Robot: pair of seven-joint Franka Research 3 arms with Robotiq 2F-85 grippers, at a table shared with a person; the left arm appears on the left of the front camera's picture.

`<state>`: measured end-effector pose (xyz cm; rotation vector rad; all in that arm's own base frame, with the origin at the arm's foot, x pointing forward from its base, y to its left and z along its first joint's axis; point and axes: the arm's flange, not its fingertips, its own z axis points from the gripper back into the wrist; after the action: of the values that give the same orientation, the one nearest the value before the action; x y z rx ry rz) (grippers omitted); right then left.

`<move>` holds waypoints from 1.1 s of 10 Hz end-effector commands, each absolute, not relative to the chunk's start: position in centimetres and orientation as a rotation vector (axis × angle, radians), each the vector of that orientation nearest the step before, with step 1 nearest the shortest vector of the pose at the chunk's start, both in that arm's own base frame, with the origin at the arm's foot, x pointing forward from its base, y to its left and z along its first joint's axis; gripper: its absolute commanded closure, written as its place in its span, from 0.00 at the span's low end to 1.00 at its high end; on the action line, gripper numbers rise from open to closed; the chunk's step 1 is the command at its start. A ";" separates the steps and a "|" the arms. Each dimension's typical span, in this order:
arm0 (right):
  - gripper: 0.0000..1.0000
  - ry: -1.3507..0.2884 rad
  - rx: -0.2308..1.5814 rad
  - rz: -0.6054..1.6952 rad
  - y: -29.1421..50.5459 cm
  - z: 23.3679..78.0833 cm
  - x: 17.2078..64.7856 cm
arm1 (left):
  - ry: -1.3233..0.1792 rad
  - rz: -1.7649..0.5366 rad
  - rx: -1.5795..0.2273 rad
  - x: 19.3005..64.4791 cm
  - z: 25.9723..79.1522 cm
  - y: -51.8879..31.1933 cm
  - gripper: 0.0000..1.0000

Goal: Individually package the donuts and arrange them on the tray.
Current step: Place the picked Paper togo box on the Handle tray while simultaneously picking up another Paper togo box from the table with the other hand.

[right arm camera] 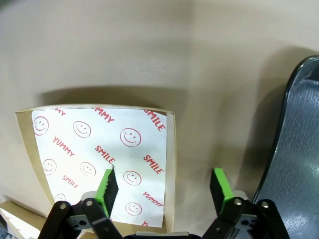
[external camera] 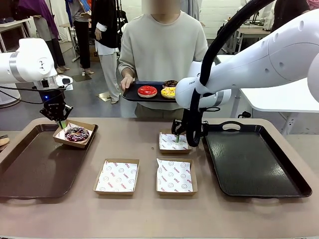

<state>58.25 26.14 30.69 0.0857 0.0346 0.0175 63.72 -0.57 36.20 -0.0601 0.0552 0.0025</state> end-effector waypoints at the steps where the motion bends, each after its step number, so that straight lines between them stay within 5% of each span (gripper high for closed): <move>1: 0.59 0.023 0.079 0.041 26.4 30.4 58.9 | 0.061 0.013 -0.038 63.8 36.5 -0.9 0.85; 2: 0.90 0.021 0.082 0.034 26.4 30.4 59.0 | 0.066 0.015 -0.041 63.8 36.5 -0.9 0.42; 3: 1.00 0.019 0.083 0.033 26.4 30.3 59.0 | 0.066 0.013 -0.041 63.7 36.5 -0.9 0.29; 4: 1.00 0.019 0.083 0.030 26.4 30.3 59.0 | 0.067 0.012 -0.043 63.7 36.6 -0.9 0.00; 6: 0.97 0.019 0.082 0.026 26.4 30.2 59.0 | 0.069 0.014 -0.050 63.5 36.7 -0.9 0.00; 7: 1.00 0.019 0.080 0.024 26.4 30.2 59.0 | 0.070 0.015 -0.050 63.5 36.7 -0.9 0.10; 8: 1.00 0.016 0.076 0.026 26.4 30.3 59.0 | 0.071 0.016 -0.051 63.4 36.7 -0.9 0.01; 11: 1.00 0.012 0.070 0.019 26.2 30.6 58.8 | 0.073 0.011 -0.052 63.4 36.8 -1.0 0.00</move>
<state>58.65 26.02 31.02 0.0863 0.0248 0.0185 63.58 -0.79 36.33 -0.0613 0.0631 -0.0013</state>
